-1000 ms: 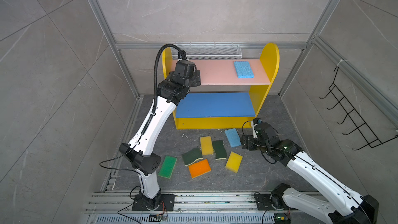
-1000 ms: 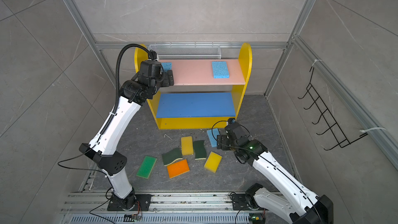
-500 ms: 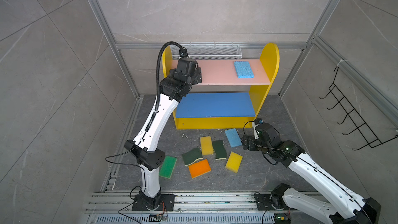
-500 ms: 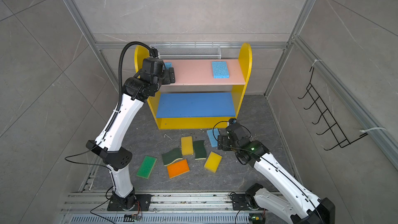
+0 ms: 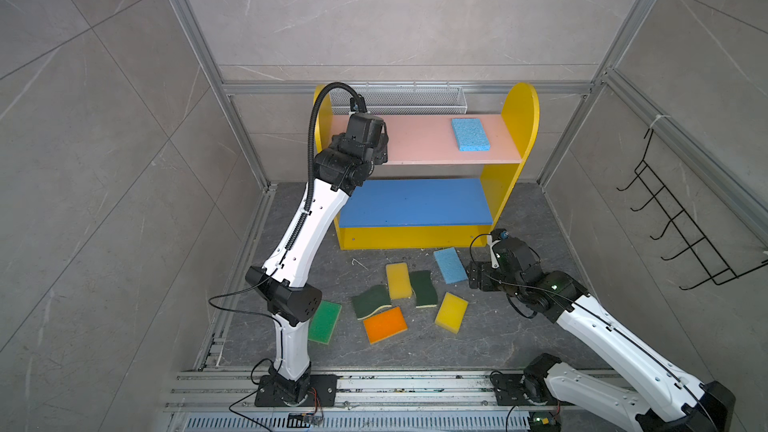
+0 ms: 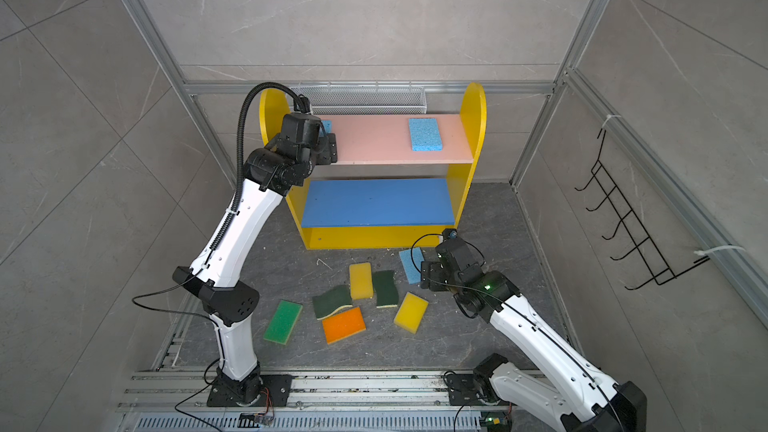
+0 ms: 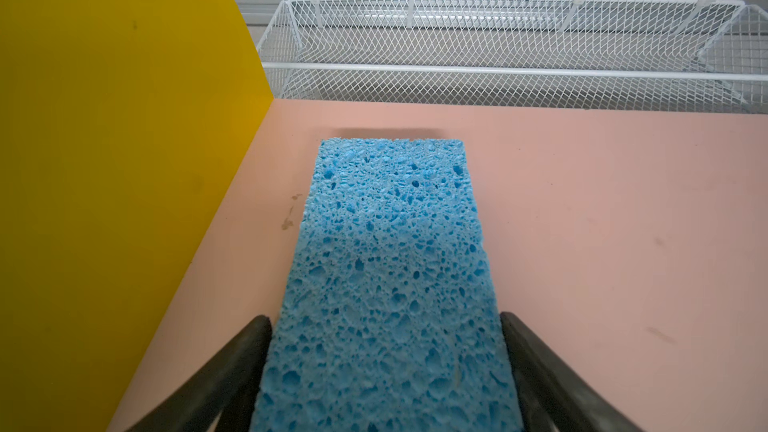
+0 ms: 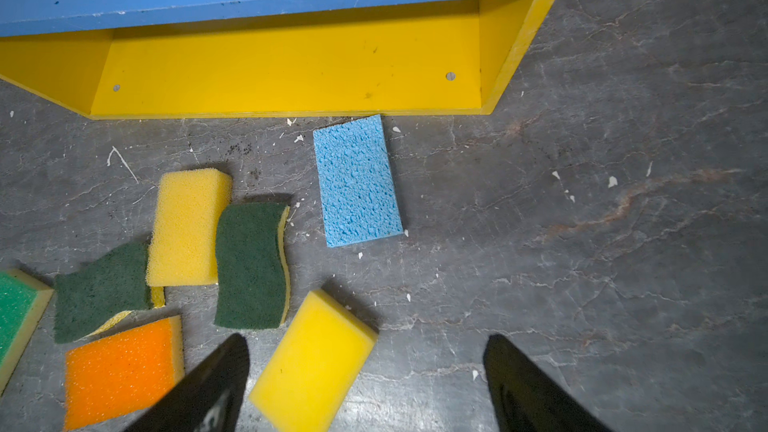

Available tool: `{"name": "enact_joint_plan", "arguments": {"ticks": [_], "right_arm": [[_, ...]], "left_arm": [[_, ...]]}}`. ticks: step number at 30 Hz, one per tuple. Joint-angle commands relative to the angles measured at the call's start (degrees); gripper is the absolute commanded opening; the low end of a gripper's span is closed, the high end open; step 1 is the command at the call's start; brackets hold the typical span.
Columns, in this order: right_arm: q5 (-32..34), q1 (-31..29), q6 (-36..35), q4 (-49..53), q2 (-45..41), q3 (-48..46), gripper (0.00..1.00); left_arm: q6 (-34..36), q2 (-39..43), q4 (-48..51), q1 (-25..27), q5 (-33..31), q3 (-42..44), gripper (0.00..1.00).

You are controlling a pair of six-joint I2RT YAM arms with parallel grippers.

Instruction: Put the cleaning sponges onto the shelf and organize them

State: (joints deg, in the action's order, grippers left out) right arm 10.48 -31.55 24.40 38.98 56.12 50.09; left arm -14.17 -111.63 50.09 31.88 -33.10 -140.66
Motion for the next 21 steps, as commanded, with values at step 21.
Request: {"name": "enact_joint_plan", "arguments": {"ticks": [21], "right_arm": [[0.5,-0.3,-0.3,1.3,-0.2,0.2,0.91]], "left_arm": [[2.0,2.7,1.2,-0.8,-0.6,4.3,0.88]]}}
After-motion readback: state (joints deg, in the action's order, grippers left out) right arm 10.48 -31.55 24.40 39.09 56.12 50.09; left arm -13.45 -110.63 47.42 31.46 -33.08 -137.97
